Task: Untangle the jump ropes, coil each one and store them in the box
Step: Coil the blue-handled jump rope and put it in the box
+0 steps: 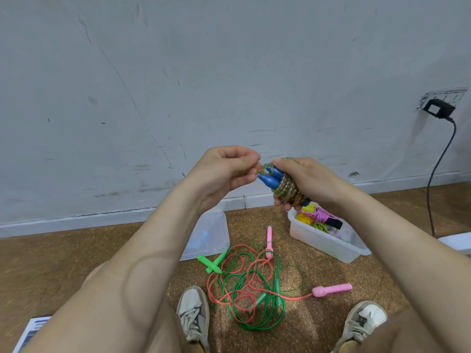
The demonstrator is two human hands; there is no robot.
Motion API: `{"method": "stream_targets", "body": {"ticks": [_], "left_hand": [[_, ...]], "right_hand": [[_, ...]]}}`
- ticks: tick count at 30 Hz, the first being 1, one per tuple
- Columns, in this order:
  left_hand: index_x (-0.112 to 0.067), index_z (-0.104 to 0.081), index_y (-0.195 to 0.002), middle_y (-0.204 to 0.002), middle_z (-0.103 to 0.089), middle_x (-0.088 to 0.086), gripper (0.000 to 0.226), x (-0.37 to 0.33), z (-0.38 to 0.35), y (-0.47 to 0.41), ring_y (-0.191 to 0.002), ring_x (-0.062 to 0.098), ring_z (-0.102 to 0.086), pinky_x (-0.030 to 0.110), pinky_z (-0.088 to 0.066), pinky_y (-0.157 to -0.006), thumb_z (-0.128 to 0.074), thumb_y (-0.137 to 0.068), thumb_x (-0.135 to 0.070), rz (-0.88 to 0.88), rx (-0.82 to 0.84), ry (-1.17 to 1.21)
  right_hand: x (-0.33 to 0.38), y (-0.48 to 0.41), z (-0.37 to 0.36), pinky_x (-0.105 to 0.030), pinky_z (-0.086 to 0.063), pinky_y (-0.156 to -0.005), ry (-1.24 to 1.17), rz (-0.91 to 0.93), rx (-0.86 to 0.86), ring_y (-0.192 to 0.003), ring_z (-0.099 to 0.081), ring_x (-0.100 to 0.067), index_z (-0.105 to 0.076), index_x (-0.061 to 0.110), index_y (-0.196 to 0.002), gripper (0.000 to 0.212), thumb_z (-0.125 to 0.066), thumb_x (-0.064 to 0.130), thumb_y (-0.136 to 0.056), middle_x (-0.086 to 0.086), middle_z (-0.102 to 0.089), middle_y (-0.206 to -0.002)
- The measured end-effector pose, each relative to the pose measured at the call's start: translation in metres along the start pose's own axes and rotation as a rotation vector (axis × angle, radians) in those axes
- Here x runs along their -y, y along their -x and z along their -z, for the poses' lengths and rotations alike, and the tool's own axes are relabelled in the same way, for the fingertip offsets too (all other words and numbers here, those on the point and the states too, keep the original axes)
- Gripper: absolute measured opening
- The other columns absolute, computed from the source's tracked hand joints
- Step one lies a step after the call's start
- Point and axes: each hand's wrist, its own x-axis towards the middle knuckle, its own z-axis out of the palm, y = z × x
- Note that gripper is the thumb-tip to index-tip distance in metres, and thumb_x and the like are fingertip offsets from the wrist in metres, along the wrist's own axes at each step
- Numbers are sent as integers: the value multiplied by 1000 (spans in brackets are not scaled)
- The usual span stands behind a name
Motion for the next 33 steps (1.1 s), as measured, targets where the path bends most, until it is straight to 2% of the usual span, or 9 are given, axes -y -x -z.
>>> {"method": "stream_targets", "body": {"ticks": [2,6,13,18,21,26,29,31,33], "left_hand": [[-5,-66,-85,-77,-71,9,16,0,3,0,-69,14,-67,20,-56,-66,-57,-86,9,38,1,81],[-6,-64,-91,-85,-70,8,27,5,0,0,-73,16,-68,22,-56,-70,-57,-80,18,12,-3,70],[-3,-67,-86,-75,-73,6,12,13,-15,-1,-71,15,-71,19,-56,-68,-63,-83,7,-60,-59,192],[-10,-72,-81,-61,-68,3,6,17,-26,-4,-55,8,-61,21,-53,-63,-70,-83,-4,-257,-266,-123],[-13,-71,-76,-60,-67,3,5,16,-26,-6,-56,9,-61,21,-51,-60,-72,-80,-10,-265,-308,-234],[-17,-65,-65,-53,-60,-5,14,16,-28,-11,-53,8,-55,23,-46,-56,-64,-78,-12,-267,-316,-379],[-17,-54,-57,-51,-50,-4,16,16,-27,-12,-55,11,-46,27,-38,-57,-52,-73,-21,-221,-169,-432],[-16,-50,-60,-52,-46,-7,15,15,-22,-13,-56,10,-41,27,-36,-57,-48,-72,-25,-284,-127,-600],[-12,-49,-63,-51,-40,-9,15,15,-13,-16,-54,10,-37,29,-34,-55,-48,-73,-23,-405,-198,-817]], "right_hand": [[0,-1,-1,-23,-38,-43,-46,9,-19,-52,-56,-26,-62,11,-94,39,-39,41,-101,-20,-68,-70],[0,-1,-4,-23,-39,-44,-139,19,-57,-50,-56,-25,-64,11,-89,40,-39,40,-101,-20,-67,-69],[0,-2,-11,-26,-40,-46,-432,-57,-61,-50,-55,-24,-62,11,-92,44,-37,46,-99,-17,-64,-68],[-2,-3,-21,-26,-40,-43,-540,-55,-93,-50,-53,-23,-64,6,-96,49,-35,45,-100,-16,-62,-67],[-3,-2,-26,-27,-39,-45,-560,-45,-145,-51,-54,-23,-64,4,-102,49,-36,44,-100,-17,-62,-68],[1,1,-29,-26,-40,-44,-546,7,-255,-52,-55,-25,-64,7,-93,43,-40,43,-99,-18,-63,-67],[6,4,-29,-28,-39,-46,-565,45,-239,-51,-53,-25,-63,9,-89,41,-44,44,-97,-18,-62,-66],[10,6,-28,-28,-38,-45,-596,66,-190,-49,-51,-25,-62,10,-87,39,-46,45,-96,-16,-60,-64],[13,8,-26,-26,-37,-44,-621,66,-134,-47,-50,-23,-59,12,-84,41,-46,49,-95,-13,-59,-61]]}}
